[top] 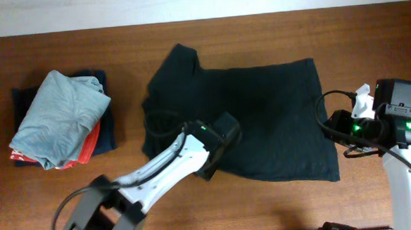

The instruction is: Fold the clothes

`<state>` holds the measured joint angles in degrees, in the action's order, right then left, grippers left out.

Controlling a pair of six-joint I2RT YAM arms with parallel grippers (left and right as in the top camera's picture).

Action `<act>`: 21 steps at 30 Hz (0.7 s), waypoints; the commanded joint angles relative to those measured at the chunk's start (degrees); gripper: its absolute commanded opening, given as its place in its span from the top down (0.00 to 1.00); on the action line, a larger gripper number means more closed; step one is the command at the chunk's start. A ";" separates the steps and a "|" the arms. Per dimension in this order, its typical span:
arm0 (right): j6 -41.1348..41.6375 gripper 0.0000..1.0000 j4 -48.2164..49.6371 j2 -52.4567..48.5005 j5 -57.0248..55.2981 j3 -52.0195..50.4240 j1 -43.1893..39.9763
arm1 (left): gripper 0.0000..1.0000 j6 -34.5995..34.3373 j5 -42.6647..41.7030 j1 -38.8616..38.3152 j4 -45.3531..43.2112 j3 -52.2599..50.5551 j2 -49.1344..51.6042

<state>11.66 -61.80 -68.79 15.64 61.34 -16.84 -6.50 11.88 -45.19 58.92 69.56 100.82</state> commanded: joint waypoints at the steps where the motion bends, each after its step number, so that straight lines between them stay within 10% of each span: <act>1: 2.40 0.57 -1.84 -2.60 -4.39 0.59 0.33 | 0.99 -0.26 0.63 1.31 0.28 2.67 -4.87; 8: 7.34 0.77 -3.63 -10.19 -4.26 0.22 0.33 | 0.99 -0.26 0.61 1.75 0.31 2.67 -5.20; 21: 11.89 0.55 2.36 -18.12 -3.21 -12.92 0.26 | 0.99 -0.24 0.63 1.75 0.28 2.67 -5.20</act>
<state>20.16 -61.54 -86.28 12.08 52.12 -16.84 -6.52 11.92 -43.62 59.13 71.75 96.20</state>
